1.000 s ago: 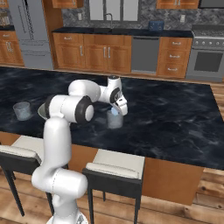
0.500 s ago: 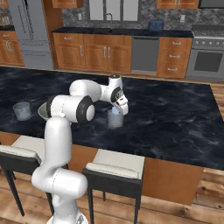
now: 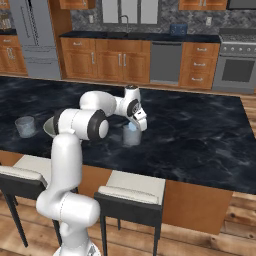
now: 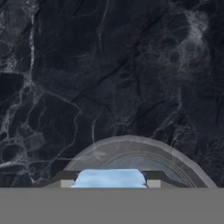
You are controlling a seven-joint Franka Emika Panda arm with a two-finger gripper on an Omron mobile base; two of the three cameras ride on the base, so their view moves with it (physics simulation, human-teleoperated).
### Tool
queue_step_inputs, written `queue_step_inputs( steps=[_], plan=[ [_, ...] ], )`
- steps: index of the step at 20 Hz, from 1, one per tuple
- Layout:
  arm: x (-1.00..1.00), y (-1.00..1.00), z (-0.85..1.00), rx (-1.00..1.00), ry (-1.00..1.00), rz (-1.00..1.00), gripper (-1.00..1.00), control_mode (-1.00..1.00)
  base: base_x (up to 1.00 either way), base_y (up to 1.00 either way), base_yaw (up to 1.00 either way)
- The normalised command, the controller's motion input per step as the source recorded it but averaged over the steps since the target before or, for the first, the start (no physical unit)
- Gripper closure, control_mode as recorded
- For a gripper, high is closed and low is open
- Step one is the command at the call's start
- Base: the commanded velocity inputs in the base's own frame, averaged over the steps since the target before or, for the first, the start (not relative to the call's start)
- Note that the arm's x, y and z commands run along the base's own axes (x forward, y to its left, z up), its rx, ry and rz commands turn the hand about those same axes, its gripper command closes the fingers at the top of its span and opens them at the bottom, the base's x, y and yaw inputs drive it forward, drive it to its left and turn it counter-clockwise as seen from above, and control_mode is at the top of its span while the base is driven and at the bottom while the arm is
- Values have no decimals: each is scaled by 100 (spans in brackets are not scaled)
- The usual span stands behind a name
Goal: There are four ice cubes in the ice bowl. Place two ice cubes in each glass of water.
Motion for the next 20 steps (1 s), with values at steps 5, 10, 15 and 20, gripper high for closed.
queue_step_inputs(
  steps=[5, 10, 15, 20],
  plan=[
    [0, -3, -3, 0, 0, 0, -100, -100, 0, 0, 0],
    [0, -6, 0, 0, 0, 0, -100, -100, 0, 0, 0],
    [0, -1, 0, 0, 0, 0, 100, -100, 0, 0, 0],
    [-2, -5, 0, 0, 0, 0, 100, -100, 0, 0, 0]
  ],
)
